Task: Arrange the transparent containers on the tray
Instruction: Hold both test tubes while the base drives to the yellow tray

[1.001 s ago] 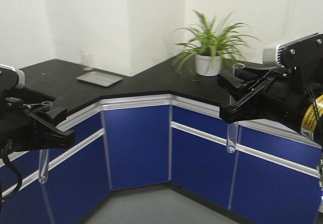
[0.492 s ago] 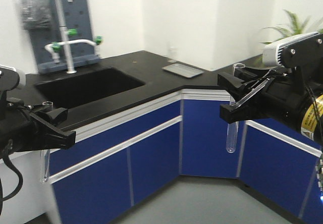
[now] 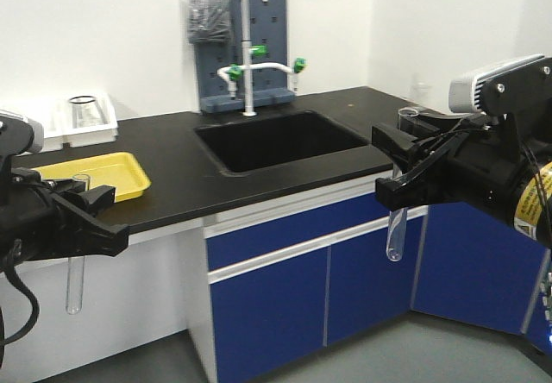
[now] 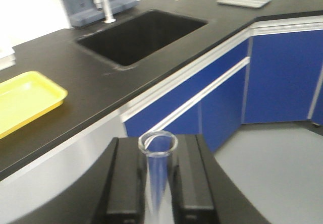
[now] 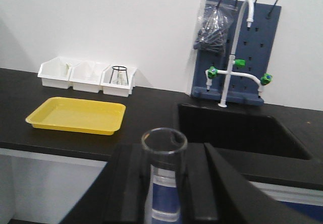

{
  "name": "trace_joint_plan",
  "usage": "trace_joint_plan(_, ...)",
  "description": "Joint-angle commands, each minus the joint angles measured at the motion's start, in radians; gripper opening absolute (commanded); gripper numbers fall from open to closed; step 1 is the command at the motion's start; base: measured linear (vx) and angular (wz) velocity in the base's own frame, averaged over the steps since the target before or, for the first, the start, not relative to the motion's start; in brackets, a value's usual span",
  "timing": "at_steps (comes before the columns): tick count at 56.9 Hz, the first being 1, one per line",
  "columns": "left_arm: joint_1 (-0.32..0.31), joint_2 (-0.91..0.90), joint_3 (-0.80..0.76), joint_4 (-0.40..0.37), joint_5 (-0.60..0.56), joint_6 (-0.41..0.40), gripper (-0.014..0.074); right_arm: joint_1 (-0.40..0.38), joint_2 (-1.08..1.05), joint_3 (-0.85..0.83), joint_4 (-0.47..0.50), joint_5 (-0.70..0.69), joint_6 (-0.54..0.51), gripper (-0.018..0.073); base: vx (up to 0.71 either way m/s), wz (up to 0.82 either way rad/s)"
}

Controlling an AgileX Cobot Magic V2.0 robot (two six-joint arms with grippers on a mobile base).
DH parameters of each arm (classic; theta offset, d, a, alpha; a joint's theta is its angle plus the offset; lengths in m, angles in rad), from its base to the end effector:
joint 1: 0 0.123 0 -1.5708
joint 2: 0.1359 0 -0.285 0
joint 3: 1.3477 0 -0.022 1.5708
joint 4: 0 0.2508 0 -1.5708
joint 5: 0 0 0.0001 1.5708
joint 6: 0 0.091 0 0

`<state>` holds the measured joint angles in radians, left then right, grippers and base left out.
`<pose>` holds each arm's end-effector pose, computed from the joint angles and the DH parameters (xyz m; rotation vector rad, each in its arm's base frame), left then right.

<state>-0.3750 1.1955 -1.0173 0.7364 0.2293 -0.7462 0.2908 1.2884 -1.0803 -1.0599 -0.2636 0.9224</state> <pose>0.2573 -0.0863 0.3756 0.2142 1.8196 -0.1397 0.2802 0.1054 0.3974 -0.4972 1.4883 0.3113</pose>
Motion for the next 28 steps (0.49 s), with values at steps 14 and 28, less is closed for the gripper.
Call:
trace_joint_plan(14,-0.006,-0.022,-0.030,0.004,-0.056,-0.001,-0.0008,0.000,-0.024,-0.032,0.009,-0.039,-0.003,-0.0011,0.09,0.41)
trace_joint_plan(28,-0.006,-0.022,-0.030,0.004,-0.056,-0.001,-0.0008,0.000,-0.024,-0.032,0.009,-0.039,-0.003,-0.0011,0.17,0.36)
